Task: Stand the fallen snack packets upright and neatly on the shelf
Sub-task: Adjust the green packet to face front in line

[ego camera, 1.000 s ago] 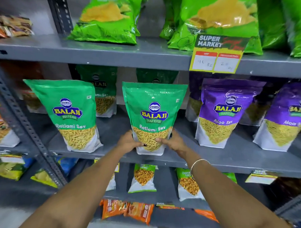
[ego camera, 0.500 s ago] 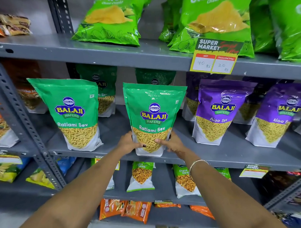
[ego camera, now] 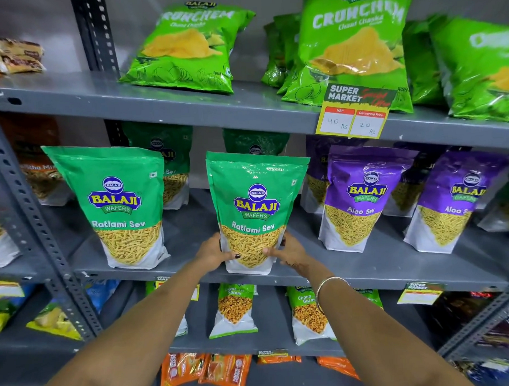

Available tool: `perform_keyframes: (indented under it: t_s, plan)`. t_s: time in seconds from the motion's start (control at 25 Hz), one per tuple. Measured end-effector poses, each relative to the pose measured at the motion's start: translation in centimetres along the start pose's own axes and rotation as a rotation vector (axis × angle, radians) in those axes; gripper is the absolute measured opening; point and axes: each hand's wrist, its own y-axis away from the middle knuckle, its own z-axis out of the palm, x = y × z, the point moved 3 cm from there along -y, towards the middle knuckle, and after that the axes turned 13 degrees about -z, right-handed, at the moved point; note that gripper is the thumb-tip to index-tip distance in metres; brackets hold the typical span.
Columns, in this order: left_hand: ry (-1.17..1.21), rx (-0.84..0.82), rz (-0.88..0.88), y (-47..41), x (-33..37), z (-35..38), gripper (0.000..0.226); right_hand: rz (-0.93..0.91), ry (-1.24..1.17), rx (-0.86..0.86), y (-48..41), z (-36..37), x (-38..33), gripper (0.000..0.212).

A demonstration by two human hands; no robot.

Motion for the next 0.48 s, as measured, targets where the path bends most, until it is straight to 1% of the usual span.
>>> perform_keyframes:
  t_s: [0.24,0.32,0.36,0.4,0.44,0.48]
  plan:
    - [-0.012,0.008,-0.013,0.2,-0.2,-0.4,0.061,0.012,0.005,-0.006,-0.7,0.6,0.4,0.07]
    - [-0.017,0.022,-0.044,0.8,0.0,-0.7,0.063,0.03,0.004,-0.013,-0.6,0.4,0.5,0.077]
    - [-0.059,0.025,-0.075,1.1,0.0,-0.7,0.062,0.043,0.019,-0.011,-0.6,0.1,0.8,0.083]
    - [-0.126,0.009,-0.121,1.4,0.0,-0.8,0.058,0.064,0.054,-0.001,-0.2,-0.5,0.9,0.088]
    - [-0.201,-0.046,-0.195,1.8,0.1,-0.7,0.052,0.083,0.101,0.023,0.0,-1.3,1.3,0.091]
    - [-0.267,-0.146,-0.282,2.5,0.2,-0.3,0.044,0.106,0.166,0.045,0.4,-2.4,1.6,0.09]
